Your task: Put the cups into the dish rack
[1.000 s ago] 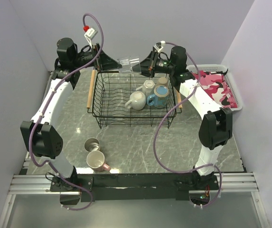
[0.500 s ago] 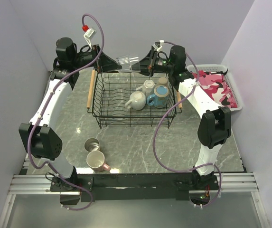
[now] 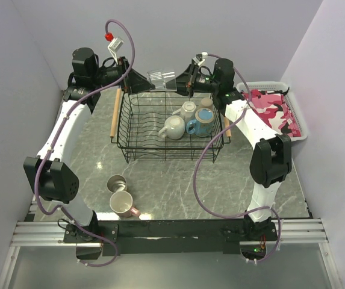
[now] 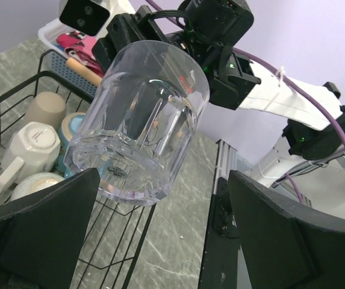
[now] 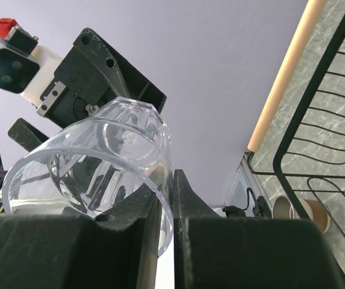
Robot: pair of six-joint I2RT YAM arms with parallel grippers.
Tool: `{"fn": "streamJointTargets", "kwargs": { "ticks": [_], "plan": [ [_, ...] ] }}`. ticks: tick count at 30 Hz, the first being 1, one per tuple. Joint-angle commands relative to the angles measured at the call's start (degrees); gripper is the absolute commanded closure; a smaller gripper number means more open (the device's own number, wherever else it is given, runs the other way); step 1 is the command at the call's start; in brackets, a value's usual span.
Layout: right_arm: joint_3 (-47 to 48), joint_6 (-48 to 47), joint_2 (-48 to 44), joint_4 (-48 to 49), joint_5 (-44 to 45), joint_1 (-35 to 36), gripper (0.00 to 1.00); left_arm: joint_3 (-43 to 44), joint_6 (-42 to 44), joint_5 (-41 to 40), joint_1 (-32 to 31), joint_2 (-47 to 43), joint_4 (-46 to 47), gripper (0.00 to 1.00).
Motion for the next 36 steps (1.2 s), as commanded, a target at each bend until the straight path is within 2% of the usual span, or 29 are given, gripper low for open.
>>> {"fn": "streamJointTargets", "kwargs": {
  "ticks": [1, 6, 14, 18, 26, 28, 30, 36],
  "plan": [
    [3.27, 2.8, -2.07, 9.12, -3.98, 3.89, 1.0, -0.35, 5.76, -2.7, -1.78, 1.19, -9.26, 0.04],
    [1.69, 1.13, -4.1, 7.89, -4.51, 3.1, 1.0, 0.0, 7.79, -5.69, 1.38, 1.81, -8.93, 0.03],
    [0.1, 1.13, -5.07, 8.06, -4.95, 2.66, 1.0, 2.11, 7.62, -6.31, 1.82, 3.21, -8.23, 0.04],
    [-0.07, 2.88, -4.28, 10.08, -5.21, 2.66, 1.0, 0.62, 1.57, -4.2, 1.82, 2.87, -2.44, 0.04],
    [1.77, 4.72, -1.2, 11.84, -5.3, 3.63, 1.0, -1.93, -23.83, 1.86, 0.77, 3.39, 23.37, 0.03],
    [2.47, 4.99, -0.5, 12.19, -5.21, 3.63, 1.0, -1.67, -27.08, 2.65, 0.24, 3.74, 25.07, 0.01],
    [2.65, 5.43, -0.24, 12.63, -5.04, 3.89, 1.0, -1.4, -27.19, 2.75, -0.46, 3.66, 25.52, 0.01],
    [2.57, 6.13, 0.29, 13.51, -4.51, 3.98, 1.0, -1.32, -24.64, 2.66, -1.69, 3.22, 22.37, 0.17]
  ]
}}
